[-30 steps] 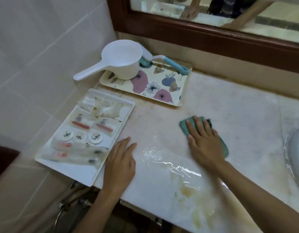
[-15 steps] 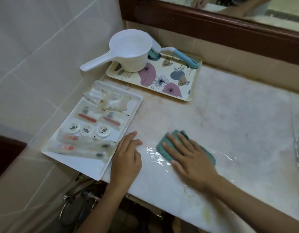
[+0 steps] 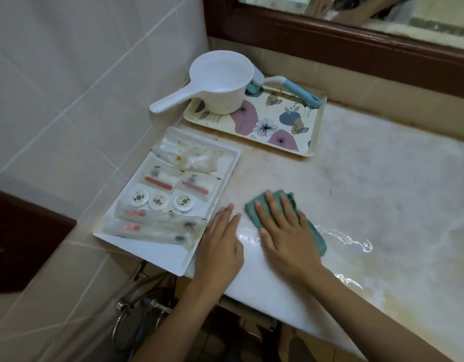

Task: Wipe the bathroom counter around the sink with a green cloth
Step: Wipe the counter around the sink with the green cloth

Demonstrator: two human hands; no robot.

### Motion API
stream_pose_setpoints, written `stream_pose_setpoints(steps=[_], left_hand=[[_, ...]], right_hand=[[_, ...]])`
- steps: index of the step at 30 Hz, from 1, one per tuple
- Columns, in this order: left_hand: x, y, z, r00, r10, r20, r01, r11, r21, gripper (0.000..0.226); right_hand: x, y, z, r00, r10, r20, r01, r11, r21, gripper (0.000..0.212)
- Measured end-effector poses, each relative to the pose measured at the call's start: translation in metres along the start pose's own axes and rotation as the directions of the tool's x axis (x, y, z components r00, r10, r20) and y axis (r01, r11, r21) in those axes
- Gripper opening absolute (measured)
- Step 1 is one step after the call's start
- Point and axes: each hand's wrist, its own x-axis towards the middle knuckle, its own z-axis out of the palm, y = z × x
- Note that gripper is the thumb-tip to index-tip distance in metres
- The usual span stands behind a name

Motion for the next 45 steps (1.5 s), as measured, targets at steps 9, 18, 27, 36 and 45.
stream_pose_setpoints(steps=[9,18,27,36,45], left_hand=[[-0.04,-0.021,-0.007,0.988,0.113,0.105,-0.115,0.993,0.013,0.049],[-0.043,-0.016,-0.009,0.999,-0.011,0.031,0.014,0.995,-0.096,0.053],[-0.043,-0.002,-0.002,0.994,-0.071,-0.083,0.066,0.996,-0.055,0.048],[-0.035,0.064,0.012,0.966,-0.245,-0.087,0.228,0.958,-0.173,0.037],[0.056,0.146,0.06,0.992,0.105,0.071,-0.081,0.956,-0.283,0.039]], right_hand=[[-0.015,0.068,-0.015,0.977,0.213,-0.002,-0.213,0.977,-0.006,0.059],[0.018,-0.059,0.018,0.973,0.219,-0.079,-0.211,0.973,0.095,0.058],[-0.133,0.066,0.011,0.994,0.106,-0.04,-0.108,0.993,-0.051,0.058],[-0.096,0.053,0.013,0.875,0.468,-0.126,-0.449,0.881,0.15,0.061],[-0.214,0.184,0.004,0.908,0.401,-0.124,-0.404,0.915,-0.001,0.059]])
